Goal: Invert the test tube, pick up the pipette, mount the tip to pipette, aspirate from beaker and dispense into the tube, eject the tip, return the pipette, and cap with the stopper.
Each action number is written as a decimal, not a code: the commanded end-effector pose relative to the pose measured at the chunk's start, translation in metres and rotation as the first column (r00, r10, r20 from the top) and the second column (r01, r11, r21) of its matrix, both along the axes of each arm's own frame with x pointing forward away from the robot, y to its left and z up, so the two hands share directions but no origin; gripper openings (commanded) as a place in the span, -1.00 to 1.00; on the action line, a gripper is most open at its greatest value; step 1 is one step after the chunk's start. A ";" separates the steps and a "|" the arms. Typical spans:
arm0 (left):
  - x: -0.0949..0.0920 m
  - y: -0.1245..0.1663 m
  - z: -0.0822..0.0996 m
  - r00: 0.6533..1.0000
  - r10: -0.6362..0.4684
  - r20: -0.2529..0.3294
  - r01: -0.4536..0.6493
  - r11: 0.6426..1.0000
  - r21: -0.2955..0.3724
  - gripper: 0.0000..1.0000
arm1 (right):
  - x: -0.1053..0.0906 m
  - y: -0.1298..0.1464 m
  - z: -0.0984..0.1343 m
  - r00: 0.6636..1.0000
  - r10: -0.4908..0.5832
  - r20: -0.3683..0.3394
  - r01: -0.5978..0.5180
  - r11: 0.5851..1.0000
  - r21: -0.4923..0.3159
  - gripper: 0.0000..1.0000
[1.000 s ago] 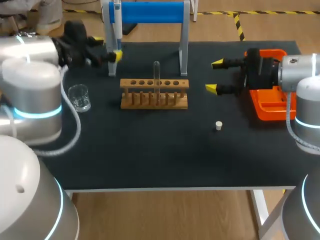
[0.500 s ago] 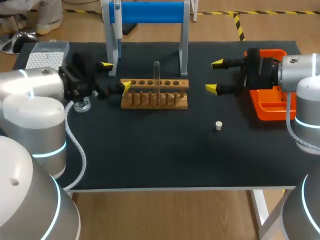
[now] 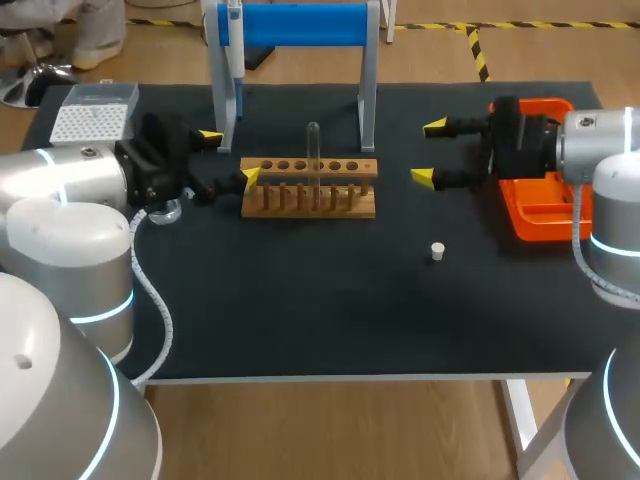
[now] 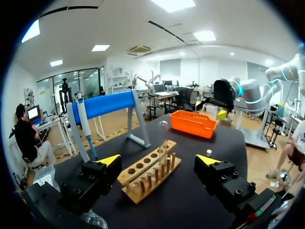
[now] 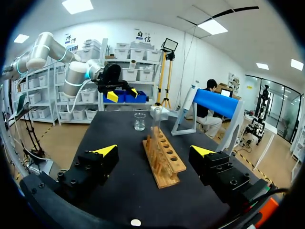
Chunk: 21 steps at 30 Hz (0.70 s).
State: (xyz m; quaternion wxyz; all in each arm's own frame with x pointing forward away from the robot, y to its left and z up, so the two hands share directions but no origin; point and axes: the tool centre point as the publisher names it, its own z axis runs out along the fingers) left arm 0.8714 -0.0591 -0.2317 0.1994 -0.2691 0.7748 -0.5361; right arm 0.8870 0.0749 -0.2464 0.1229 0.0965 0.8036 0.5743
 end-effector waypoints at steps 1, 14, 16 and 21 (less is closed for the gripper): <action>-0.001 0.002 0.000 1.000 -0.003 0.001 0.003 1.000 -0.002 1.00 | -0.001 -0.001 0.000 1.000 0.000 0.001 0.000 1.000 0.000 1.00; -0.001 0.002 0.000 1.000 -0.003 0.001 0.003 1.000 -0.002 1.00 | 0.035 0.034 0.006 0.980 0.190 0.057 -0.195 0.975 0.107 1.00; -0.001 0.002 0.000 1.000 -0.003 0.001 0.003 1.000 -0.002 1.00 | 0.042 0.042 0.004 0.968 0.244 0.066 -0.250 0.959 0.130 1.00; -0.001 0.002 0.000 1.000 -0.003 0.001 0.003 1.000 -0.002 1.00 | 0.054 0.060 0.004 0.927 0.365 0.087 -0.375 0.909 0.180 1.00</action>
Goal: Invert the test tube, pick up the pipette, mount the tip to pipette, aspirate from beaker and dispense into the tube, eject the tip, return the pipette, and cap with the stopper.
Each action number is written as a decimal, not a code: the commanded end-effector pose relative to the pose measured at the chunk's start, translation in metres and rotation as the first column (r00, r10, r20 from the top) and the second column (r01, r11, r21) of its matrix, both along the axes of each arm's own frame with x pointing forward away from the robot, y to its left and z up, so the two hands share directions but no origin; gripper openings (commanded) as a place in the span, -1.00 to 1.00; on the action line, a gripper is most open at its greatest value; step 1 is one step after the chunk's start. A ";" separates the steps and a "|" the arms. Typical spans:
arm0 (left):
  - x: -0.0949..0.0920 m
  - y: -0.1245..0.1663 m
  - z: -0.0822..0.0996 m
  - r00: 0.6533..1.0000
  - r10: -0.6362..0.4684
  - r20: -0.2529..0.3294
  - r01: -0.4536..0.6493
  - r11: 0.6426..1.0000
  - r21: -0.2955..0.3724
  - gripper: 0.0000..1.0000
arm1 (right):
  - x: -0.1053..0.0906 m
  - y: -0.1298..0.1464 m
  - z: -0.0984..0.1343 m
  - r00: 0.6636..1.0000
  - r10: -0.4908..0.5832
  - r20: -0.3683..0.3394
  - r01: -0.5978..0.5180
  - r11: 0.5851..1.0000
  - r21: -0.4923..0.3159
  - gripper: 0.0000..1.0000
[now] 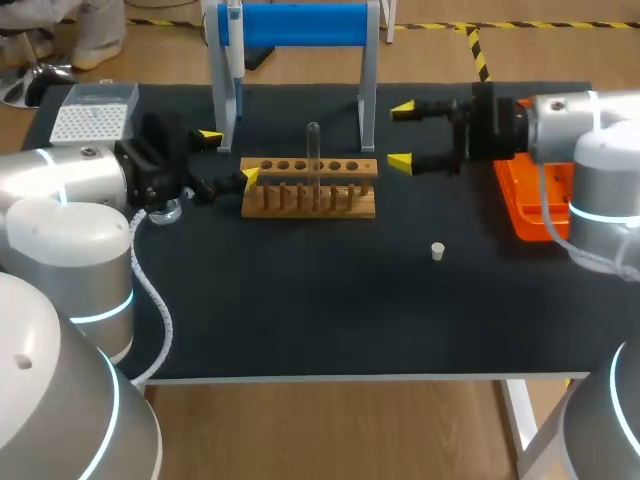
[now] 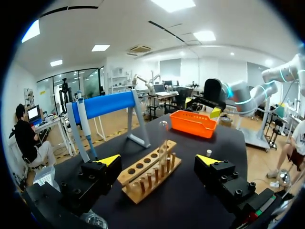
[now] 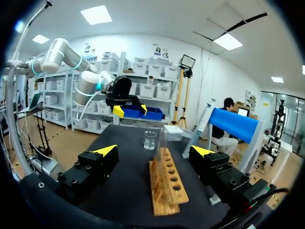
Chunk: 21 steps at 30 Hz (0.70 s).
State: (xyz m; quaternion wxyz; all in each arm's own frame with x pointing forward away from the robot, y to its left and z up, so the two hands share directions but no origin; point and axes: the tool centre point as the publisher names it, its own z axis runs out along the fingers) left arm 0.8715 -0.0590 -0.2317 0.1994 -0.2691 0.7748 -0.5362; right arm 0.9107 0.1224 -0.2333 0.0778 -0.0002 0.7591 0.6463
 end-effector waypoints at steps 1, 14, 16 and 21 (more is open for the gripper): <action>-0.001 0.002 0.000 1.000 -0.003 0.001 0.003 1.000 -0.002 1.00 | 0.032 0.017 -0.010 0.980 0.201 0.009 -0.201 0.978 0.053 1.00; -0.001 0.002 0.000 1.000 -0.003 0.001 0.003 1.000 -0.002 1.00 | 0.043 0.066 -0.021 0.940 0.338 -0.043 -0.332 0.938 0.102 1.00; -0.001 0.002 0.000 1.000 -0.003 0.001 0.003 1.000 -0.002 1.00 | 0.045 0.072 -0.022 0.938 0.345 -0.044 -0.339 0.935 0.103 1.00; -0.001 0.002 0.000 1.000 -0.003 0.001 0.003 1.000 -0.002 1.00 | 0.046 0.083 -0.024 0.930 0.360 -0.075 -0.348 0.927 0.140 1.00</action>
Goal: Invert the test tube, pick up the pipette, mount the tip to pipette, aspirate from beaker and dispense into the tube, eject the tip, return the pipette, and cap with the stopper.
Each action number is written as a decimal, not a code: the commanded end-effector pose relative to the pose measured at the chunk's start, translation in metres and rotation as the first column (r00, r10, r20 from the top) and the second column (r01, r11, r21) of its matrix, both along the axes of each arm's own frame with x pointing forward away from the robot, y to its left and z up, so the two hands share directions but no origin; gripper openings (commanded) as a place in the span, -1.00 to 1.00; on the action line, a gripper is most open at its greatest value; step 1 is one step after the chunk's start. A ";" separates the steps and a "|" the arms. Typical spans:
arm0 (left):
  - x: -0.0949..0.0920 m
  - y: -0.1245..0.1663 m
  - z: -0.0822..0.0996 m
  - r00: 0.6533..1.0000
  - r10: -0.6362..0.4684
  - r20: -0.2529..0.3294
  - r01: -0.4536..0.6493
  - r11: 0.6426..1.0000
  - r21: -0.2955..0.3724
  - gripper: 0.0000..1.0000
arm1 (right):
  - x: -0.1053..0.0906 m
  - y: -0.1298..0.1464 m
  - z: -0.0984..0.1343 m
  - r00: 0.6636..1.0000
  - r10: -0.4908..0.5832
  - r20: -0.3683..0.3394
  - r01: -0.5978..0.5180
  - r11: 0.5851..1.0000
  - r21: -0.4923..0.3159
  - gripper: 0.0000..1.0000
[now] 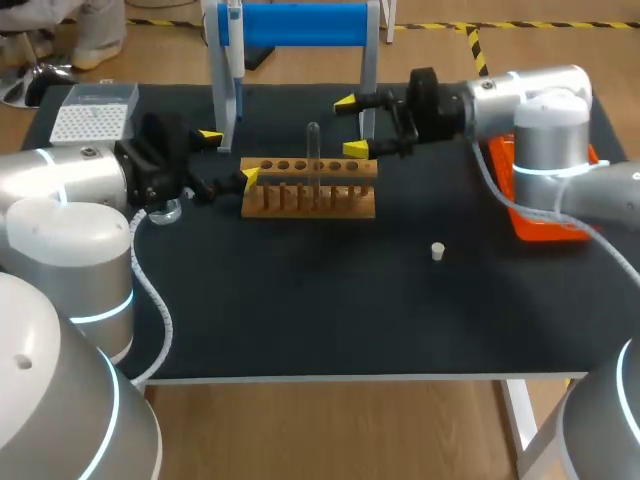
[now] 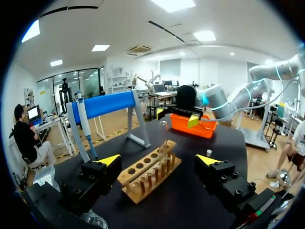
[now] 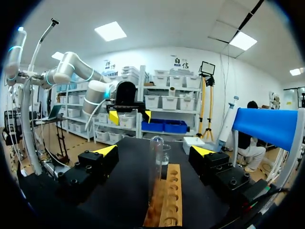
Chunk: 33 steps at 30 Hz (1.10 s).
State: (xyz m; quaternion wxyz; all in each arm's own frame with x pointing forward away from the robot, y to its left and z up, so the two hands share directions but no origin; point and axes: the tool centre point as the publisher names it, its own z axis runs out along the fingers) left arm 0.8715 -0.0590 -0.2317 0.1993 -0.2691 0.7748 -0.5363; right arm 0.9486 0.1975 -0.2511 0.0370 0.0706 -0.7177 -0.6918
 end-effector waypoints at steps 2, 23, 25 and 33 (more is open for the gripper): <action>-0.001 0.002 0.000 1.000 -0.003 0.001 0.003 1.000 -0.002 1.00 | 0.007 0.012 -0.008 0.995 0.095 -0.019 -0.095 0.995 0.021 1.00; -0.001 0.002 0.000 1.000 -0.003 0.001 0.003 1.000 -0.002 1.00 | 0.005 0.042 -0.019 0.995 0.077 -0.061 -0.075 0.997 0.023 1.00; -0.001 0.002 0.000 1.000 -0.003 0.001 0.003 1.000 -0.002 1.00 | 0.005 0.043 -0.020 0.995 0.074 -0.063 -0.073 0.997 0.023 1.00; -0.001 0.002 0.000 1.000 -0.003 0.001 0.003 1.000 -0.002 1.00 | 0.003 0.049 -0.021 0.995 0.070 -0.065 -0.069 0.997 0.018 0.95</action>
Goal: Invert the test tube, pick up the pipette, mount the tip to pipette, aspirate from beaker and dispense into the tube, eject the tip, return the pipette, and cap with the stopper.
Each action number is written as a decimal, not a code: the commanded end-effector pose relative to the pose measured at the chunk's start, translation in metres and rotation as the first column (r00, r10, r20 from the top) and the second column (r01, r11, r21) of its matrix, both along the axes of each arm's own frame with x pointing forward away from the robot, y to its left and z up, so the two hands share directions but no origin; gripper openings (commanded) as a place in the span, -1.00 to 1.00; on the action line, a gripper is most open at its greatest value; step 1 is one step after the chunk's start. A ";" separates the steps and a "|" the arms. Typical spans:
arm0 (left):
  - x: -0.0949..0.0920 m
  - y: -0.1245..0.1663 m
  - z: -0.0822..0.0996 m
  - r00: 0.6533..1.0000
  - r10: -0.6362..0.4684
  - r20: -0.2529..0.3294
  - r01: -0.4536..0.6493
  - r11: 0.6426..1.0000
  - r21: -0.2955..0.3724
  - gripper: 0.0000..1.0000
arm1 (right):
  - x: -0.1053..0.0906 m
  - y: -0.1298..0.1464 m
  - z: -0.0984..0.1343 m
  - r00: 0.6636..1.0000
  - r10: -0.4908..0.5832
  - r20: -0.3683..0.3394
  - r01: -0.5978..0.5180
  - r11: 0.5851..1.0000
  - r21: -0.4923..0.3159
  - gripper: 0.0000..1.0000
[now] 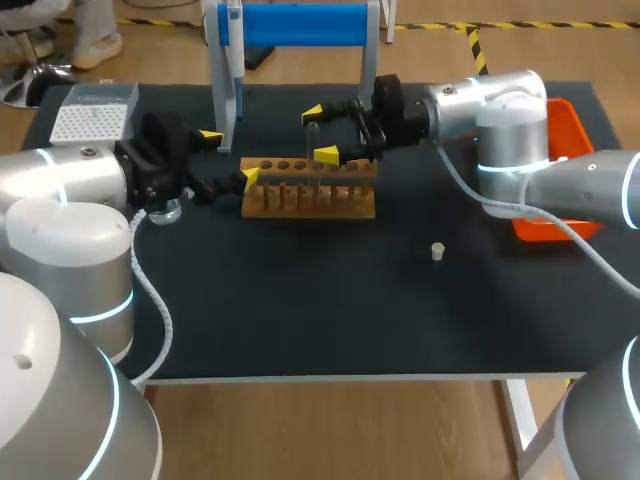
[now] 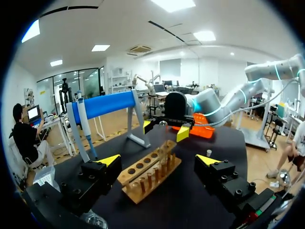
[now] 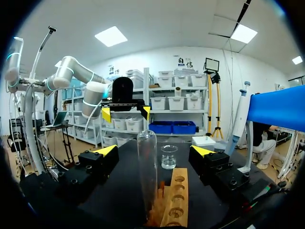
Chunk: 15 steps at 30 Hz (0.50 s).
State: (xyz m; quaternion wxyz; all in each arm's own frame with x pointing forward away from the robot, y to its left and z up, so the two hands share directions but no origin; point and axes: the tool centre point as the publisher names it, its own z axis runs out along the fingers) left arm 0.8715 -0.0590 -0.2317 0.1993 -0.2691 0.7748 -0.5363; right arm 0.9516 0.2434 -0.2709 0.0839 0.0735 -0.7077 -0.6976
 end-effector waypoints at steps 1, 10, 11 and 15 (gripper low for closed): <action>-0.001 0.002 0.000 1.000 -0.003 0.001 0.003 1.000 -0.002 1.00 | 0.000 0.004 -0.002 1.000 -0.001 -0.002 0.001 1.000 -0.001 0.96; -0.001 0.002 0.000 1.000 -0.003 0.001 0.003 1.000 -0.002 1.00 | -0.004 0.004 -0.002 0.999 -0.046 -0.017 0.046 0.999 0.000 0.87; -0.001 0.002 0.000 1.000 -0.003 0.001 0.003 1.000 -0.002 1.00 | -0.004 0.004 -0.002 0.999 -0.052 -0.014 0.052 0.999 0.000 0.84; -0.001 0.002 0.000 1.000 -0.003 0.001 0.003 1.000 -0.002 1.00 | -0.005 0.004 -0.001 0.998 -0.061 -0.011 0.061 0.998 0.000 0.83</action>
